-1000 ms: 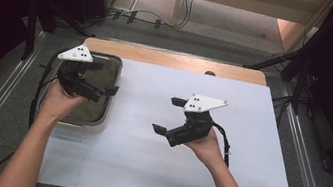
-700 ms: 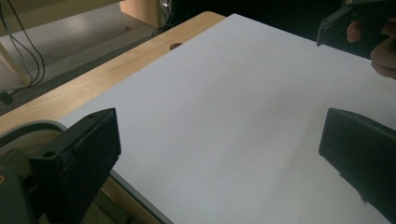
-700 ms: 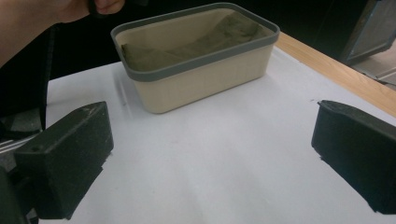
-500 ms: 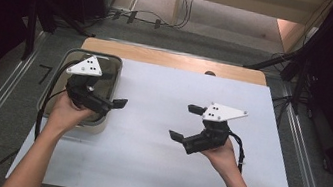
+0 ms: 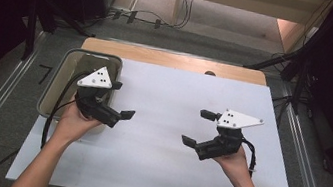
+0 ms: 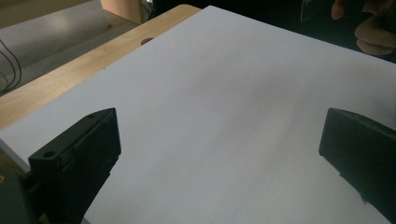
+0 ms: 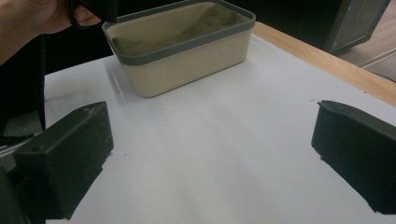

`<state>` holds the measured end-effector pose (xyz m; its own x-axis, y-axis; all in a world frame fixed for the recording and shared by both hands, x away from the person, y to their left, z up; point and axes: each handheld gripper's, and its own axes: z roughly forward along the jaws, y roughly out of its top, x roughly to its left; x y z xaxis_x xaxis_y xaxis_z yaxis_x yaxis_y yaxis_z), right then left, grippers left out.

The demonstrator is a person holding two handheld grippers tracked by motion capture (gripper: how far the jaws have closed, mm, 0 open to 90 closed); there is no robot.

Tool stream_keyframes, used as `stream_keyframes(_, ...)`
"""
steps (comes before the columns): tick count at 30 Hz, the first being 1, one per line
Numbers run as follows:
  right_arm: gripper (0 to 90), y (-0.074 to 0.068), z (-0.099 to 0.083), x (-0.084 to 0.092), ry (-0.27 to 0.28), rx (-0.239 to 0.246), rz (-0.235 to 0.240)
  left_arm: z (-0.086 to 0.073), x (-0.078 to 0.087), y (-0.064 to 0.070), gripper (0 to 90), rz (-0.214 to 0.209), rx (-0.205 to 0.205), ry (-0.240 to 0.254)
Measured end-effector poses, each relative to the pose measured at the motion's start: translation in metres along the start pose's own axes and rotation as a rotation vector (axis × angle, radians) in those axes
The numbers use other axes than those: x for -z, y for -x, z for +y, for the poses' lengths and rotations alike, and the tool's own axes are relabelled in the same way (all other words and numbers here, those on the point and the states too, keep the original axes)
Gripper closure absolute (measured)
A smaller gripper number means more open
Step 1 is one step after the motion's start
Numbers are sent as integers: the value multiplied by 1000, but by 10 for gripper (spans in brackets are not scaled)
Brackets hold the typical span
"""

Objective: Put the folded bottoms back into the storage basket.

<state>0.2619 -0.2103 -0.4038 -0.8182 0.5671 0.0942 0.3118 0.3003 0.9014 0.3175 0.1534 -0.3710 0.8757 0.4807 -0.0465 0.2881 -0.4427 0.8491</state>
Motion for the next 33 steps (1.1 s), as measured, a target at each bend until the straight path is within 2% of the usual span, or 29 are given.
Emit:
stream_keyframes(12, 0, 1, -10, 20, -5, 4, -17, -8, -8, 11, 0, -42, -6, 0)
stream_keyframes(25, 0, 4, -29, 38, -4, -20, -28, -17, -14, 25, 0, -61, -23, -8)
stream_keyframes(33, 0, 5, -35, 46, 3, -36, -41, -20, -13, 28, 0, -61, -24, 11)
